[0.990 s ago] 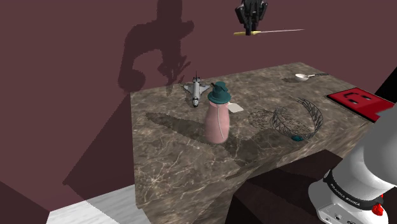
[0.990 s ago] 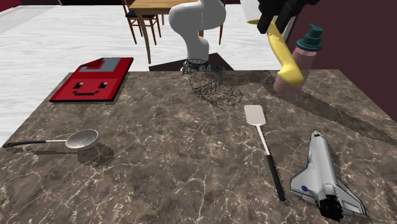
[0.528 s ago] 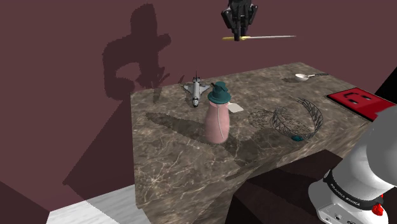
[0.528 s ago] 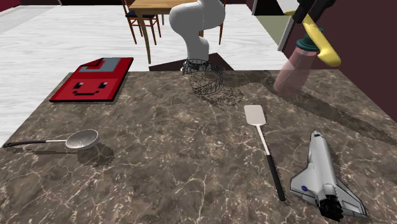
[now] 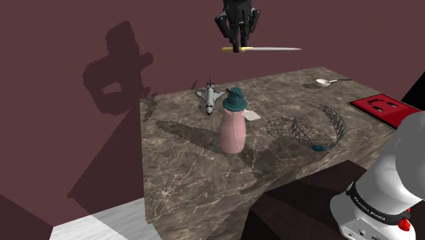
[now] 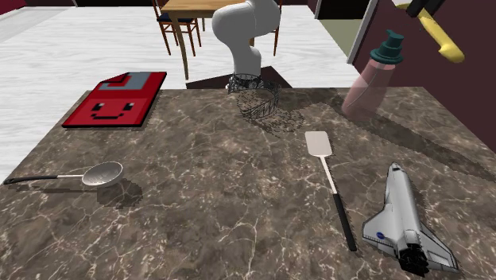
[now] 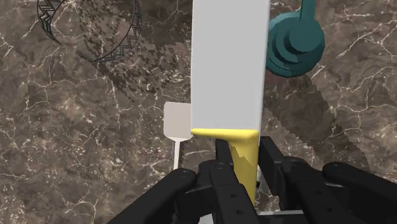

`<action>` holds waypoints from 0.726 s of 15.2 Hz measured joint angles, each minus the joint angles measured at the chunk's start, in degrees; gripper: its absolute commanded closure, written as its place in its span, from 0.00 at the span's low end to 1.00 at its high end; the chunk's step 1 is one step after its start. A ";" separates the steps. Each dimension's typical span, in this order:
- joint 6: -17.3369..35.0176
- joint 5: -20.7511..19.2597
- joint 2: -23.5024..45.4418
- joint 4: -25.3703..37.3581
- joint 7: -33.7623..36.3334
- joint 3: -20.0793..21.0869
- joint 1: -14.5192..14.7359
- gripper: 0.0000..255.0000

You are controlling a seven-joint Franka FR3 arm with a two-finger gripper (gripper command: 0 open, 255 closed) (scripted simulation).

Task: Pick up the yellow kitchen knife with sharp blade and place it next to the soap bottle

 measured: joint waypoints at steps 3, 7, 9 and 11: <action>-0.71 0.64 1.70 2.52 4.20 2.07 1.98 1.00; -0.33 1.42 3.08 3.71 9.94 4.84 4.79 1.00; -1.15 1.47 5.40 6.97 12.90 6.22 6.31 1.00; -1.31 1.64 6.54 8.37 15.82 7.52 7.87 1.00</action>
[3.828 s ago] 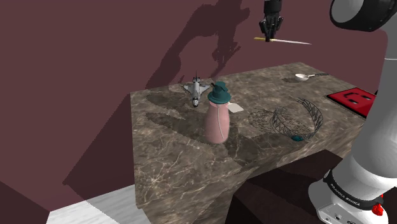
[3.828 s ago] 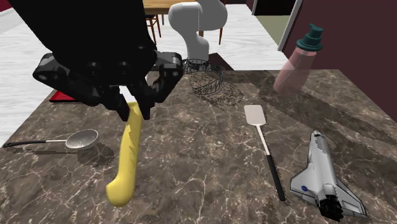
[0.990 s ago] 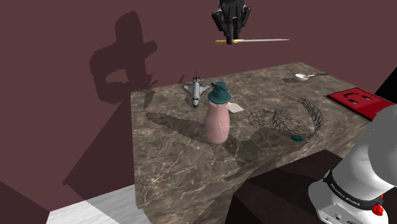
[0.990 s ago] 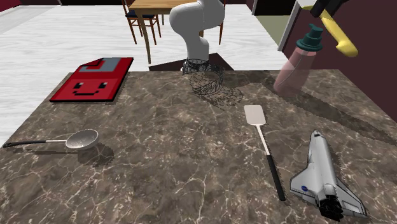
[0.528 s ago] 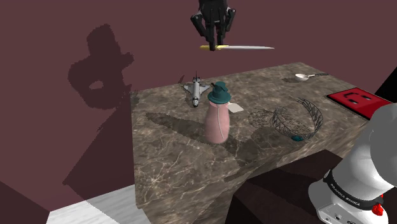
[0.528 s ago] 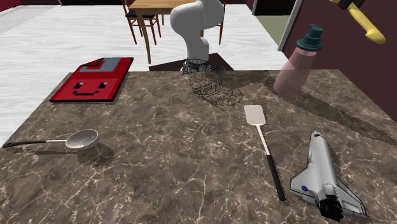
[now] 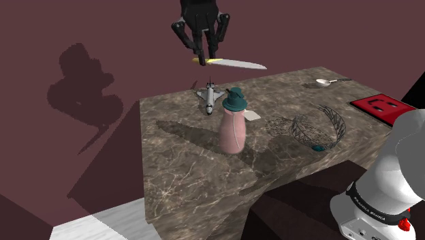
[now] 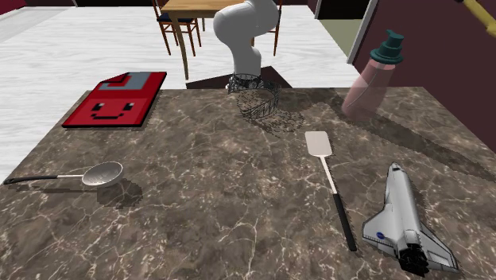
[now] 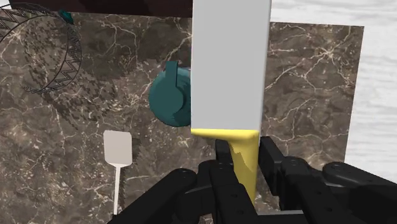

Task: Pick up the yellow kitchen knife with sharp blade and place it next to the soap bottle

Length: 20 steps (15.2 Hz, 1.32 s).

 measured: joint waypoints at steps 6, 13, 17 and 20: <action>-1.20 -0.73 6.98 8.54 8.83 3.66 5.35 1.00; 2.81 -0.77 7.66 5.35 10.95 4.47 6.75 1.00; 6.20 -0.55 6.69 0.98 10.45 4.35 6.45 1.00; 9.06 -0.33 5.83 -2.71 10.21 4.32 6.31 1.00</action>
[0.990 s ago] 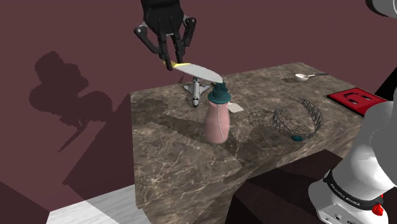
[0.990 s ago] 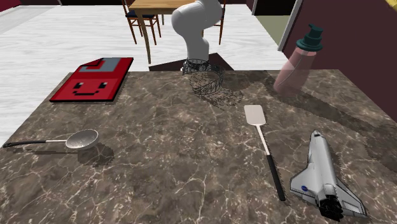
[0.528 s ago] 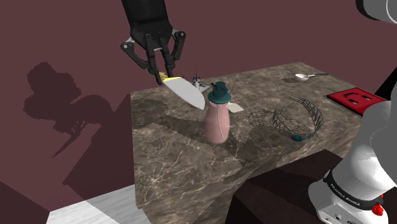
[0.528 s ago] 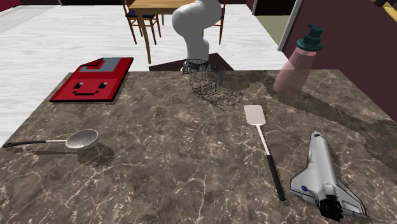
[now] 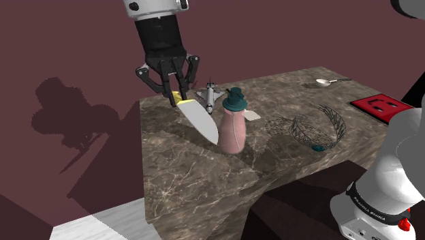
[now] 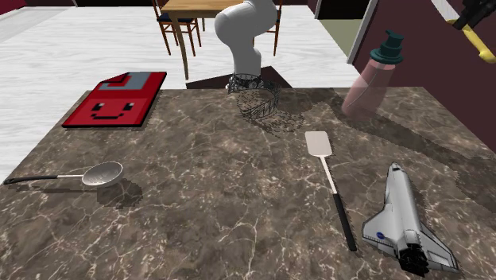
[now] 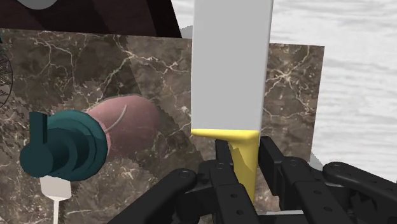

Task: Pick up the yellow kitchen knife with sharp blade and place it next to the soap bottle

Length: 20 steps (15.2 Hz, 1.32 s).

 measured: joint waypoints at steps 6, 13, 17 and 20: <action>4.47 0.17 -0.73 -5.19 -0.37 -0.05 -0.14 1.00; 9.98 0.22 -0.94 -10.93 -0.90 -0.17 -0.31 1.00; 13.04 0.17 -0.76 -13.83 -1.15 -0.23 -0.36 1.00; 15.44 0.16 -0.66 -16.13 -1.27 -0.24 -0.36 1.00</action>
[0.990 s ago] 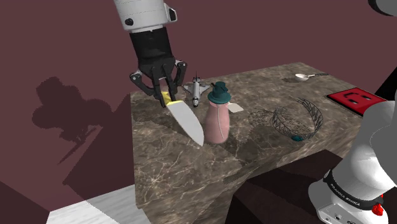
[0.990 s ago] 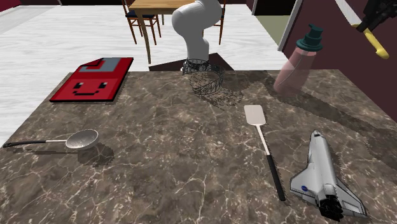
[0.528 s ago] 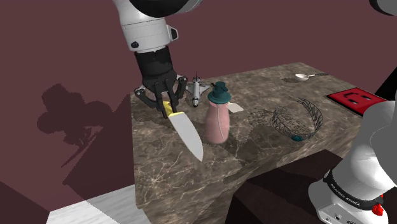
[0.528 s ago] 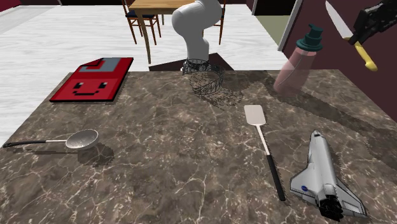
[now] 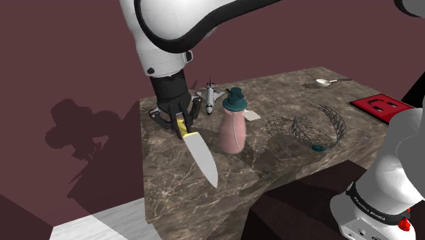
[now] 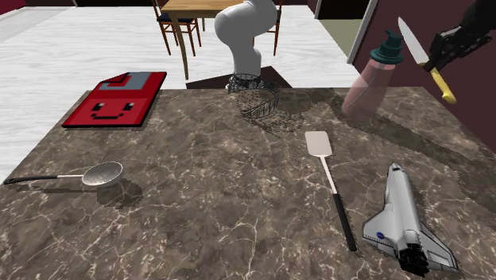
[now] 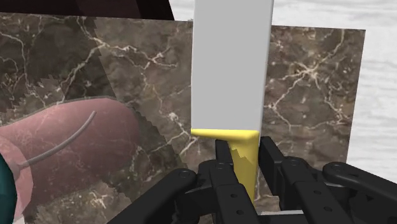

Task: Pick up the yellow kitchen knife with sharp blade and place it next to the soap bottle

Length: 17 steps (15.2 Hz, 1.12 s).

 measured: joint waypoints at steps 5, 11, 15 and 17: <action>3.53 -0.24 0.98 -2.57 0.00 -0.01 0.12 1.00; 7.75 -0.49 2.08 -5.74 -0.04 -0.05 0.23 1.00; 10.67 -0.82 3.33 -7.44 -0.12 -0.16 0.28 1.00; 12.01 -0.91 3.75 -8.38 -0.15 -0.20 0.30 1.00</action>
